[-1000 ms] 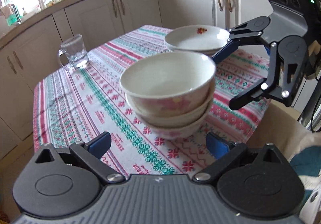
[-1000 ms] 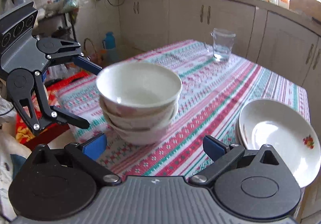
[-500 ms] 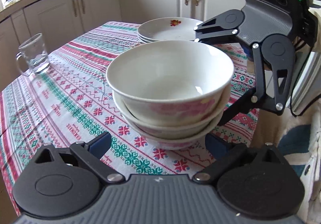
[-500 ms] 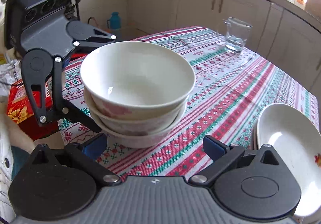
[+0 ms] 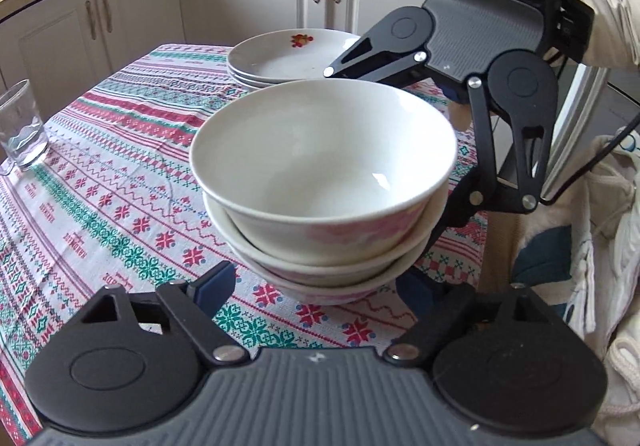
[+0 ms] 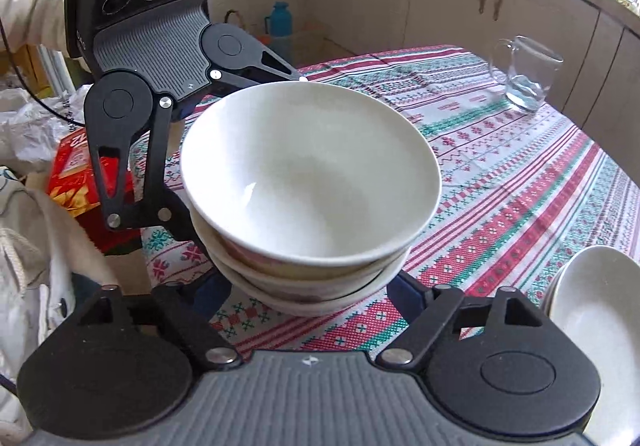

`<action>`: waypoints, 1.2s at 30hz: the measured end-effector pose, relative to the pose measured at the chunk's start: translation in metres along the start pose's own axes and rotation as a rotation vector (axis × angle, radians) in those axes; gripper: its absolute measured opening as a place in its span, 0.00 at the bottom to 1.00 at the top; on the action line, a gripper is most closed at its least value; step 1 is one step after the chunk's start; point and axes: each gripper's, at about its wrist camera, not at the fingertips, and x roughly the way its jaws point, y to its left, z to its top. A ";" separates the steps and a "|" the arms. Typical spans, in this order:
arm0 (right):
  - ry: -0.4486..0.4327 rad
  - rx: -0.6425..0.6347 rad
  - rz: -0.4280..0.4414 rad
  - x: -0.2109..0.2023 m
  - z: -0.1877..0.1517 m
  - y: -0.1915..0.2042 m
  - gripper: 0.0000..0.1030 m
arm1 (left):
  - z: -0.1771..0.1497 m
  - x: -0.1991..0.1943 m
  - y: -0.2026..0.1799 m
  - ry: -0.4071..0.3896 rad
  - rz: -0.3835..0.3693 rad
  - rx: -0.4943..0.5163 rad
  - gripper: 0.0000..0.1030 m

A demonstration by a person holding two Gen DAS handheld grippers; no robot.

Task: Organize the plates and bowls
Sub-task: 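Grasp the rim of the stacked bowls with the right gripper, then lift the bowl stack with the right gripper and lower it onto the plates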

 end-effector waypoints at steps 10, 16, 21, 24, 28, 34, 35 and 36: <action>0.019 -0.007 0.012 0.002 0.003 -0.003 0.84 | 0.005 0.001 0.001 0.003 -0.042 0.047 0.81; 0.031 -0.021 0.017 0.004 0.006 -0.004 0.85 | 0.006 0.000 0.002 0.001 -0.055 0.052 0.81; 0.039 -0.027 0.025 0.005 0.007 -0.006 0.85 | 0.006 0.001 0.003 -0.002 -0.058 0.063 0.82; 0.043 -0.024 0.028 0.005 0.007 -0.006 0.85 | 0.005 0.001 0.003 -0.004 -0.062 0.065 0.82; 0.049 -0.021 0.025 0.006 0.009 -0.005 0.85 | 0.006 0.001 0.002 -0.005 -0.054 0.068 0.82; 0.056 -0.023 0.016 0.006 0.009 -0.004 0.85 | 0.009 0.000 -0.004 -0.004 -0.029 0.085 0.82; 0.057 -0.023 0.015 0.006 0.009 -0.004 0.85 | 0.010 0.000 -0.005 -0.005 -0.026 0.086 0.82; 0.057 -0.020 0.016 0.005 0.008 -0.005 0.85 | 0.012 0.000 -0.005 -0.005 -0.026 0.085 0.82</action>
